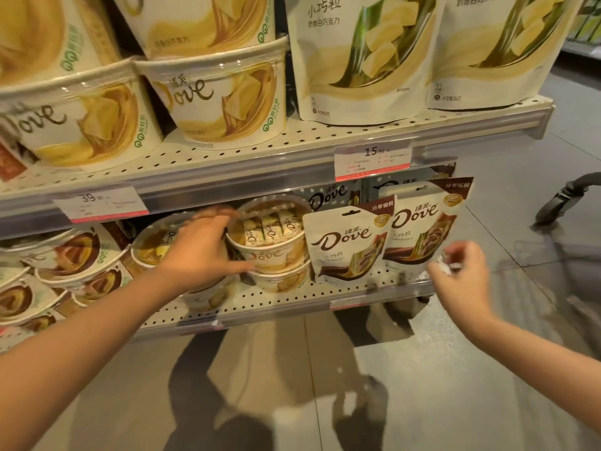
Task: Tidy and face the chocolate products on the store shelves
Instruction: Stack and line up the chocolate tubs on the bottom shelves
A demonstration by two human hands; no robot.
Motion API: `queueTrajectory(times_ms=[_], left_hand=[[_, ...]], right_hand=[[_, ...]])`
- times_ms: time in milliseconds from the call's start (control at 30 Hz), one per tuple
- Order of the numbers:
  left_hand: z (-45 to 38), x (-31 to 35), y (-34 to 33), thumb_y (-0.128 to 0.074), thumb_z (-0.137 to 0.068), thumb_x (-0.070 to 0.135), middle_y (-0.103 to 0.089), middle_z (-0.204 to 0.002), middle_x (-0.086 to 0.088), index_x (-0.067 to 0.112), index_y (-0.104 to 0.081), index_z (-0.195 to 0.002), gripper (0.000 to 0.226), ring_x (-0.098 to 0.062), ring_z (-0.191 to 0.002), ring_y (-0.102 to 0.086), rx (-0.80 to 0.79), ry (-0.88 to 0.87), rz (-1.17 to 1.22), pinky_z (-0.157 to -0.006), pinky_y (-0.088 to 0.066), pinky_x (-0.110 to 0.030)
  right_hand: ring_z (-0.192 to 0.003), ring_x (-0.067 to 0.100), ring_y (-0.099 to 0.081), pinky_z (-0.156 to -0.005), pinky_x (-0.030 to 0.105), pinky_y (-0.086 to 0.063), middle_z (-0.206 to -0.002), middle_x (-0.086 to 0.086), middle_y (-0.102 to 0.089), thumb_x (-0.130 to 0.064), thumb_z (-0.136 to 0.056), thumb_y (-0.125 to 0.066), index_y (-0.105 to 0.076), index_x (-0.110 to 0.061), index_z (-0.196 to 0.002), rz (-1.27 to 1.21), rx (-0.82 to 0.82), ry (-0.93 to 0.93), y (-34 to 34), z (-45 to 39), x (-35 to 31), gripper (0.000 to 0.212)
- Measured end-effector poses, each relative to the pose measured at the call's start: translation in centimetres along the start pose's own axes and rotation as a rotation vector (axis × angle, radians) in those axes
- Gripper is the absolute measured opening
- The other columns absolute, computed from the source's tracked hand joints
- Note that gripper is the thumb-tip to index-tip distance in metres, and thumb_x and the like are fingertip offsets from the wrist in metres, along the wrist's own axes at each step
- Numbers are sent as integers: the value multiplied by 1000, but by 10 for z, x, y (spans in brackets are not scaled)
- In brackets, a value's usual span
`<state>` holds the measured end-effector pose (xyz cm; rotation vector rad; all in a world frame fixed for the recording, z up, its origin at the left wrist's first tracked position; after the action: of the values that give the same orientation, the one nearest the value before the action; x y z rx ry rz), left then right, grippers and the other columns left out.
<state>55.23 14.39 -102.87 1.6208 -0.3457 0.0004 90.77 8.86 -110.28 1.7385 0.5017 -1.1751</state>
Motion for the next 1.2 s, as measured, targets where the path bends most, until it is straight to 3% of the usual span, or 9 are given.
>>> queueTrajectory(times_ms=[167,233,300,400,467,633,833,1033,1200], left_hand=[[22,-45,-10,-78,-56,60,-42,-140,-4,19,-30,-141,106,-24,-127,-41,-113,39,-351,-106,-35,-38],[27,-53,-18,-77,-61,55,-35,-147,-3,22,-22,-146,107,-22,-133,-35,-121,8,-395,-110,-30,-36],[29,-59,-23,-76,-69,46,-29,-151,-3,23,-17,-148,102,-22,-137,-30,-89,-37,-425,-111,-27,-35],[31,-65,-24,-73,-75,40,-23,-155,-1,24,-14,-149,96,-21,-140,-26,-59,-87,-439,-114,-24,-36],[32,-70,-25,-71,-77,39,-18,-156,0,26,-11,-149,94,-20,-142,-22,-78,-107,-446,-116,-20,-36],[29,-81,-26,-75,-74,37,-22,-155,1,29,-13,-149,97,-20,-141,-25,-72,-191,-382,-115,-23,-37],[27,-80,-21,-58,-88,40,-28,-153,1,28,-22,-147,70,-20,-139,-31,-33,-211,-260,-111,-32,-37],[23,-69,-17,-51,-90,48,-38,-148,-2,26,-27,-145,65,-23,-128,-47,19,-163,-363,-91,-50,-36],[19,-64,-22,-45,-89,57,-53,-135,-2,26,-30,-144,64,-20,-107,-61,114,-116,-473,-69,-54,-31]], right_hand=[[-97,10,-53,-82,26,-50,-103,-2,-56,-22,-80,-66,-54,-19,-101,199,-366,724,-62,62,-78,24],[-106,17,-55,-90,35,-50,-112,5,-60,-27,-73,-72,-56,-14,-113,340,-358,985,-96,75,-104,45],[-120,28,-51,-104,46,-40,-129,14,-54,-30,-61,-82,-51,-10,-129,574,-314,1079,-132,78,-121,77],[-141,31,-24,-114,46,-6,-152,16,-24,-29,-69,-78,-11,-15,-149,865,-326,996,-170,76,-134,105],[-141,28,-19,-115,44,-2,-153,12,-18,-26,-77,-73,5,-21,-148,978,-328,891,-184,71,-127,106],[-112,29,-54,-97,44,-42,-123,12,-56,-21,-59,-85,-38,-19,-139,1019,-226,877,-192,73,-122,93],[-125,30,-36,-105,42,-30,-137,12,-38,-21,-78,-71,-14,-22,-144,1059,-245,869,-197,79,-131,87],[-127,29,-32,-105,40,-27,-139,10,-33,-29,-81,-69,-13,-24,-145,1024,-301,880,-194,78,-139,86],[-125,29,-31,-104,39,-28,-138,10,-34,-19,-83,-66,-16,-24,-144,1017,-315,866,-194,78,-140,79]])
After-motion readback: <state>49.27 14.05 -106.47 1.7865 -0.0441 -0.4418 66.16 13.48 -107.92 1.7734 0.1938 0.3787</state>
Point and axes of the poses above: each hand's wrist, its own z-axis away from the middle knuckle, its own y-axis out of the back of the hand, x = y × z, the point moved 4 cm from there along -z, towards the middle knuckle
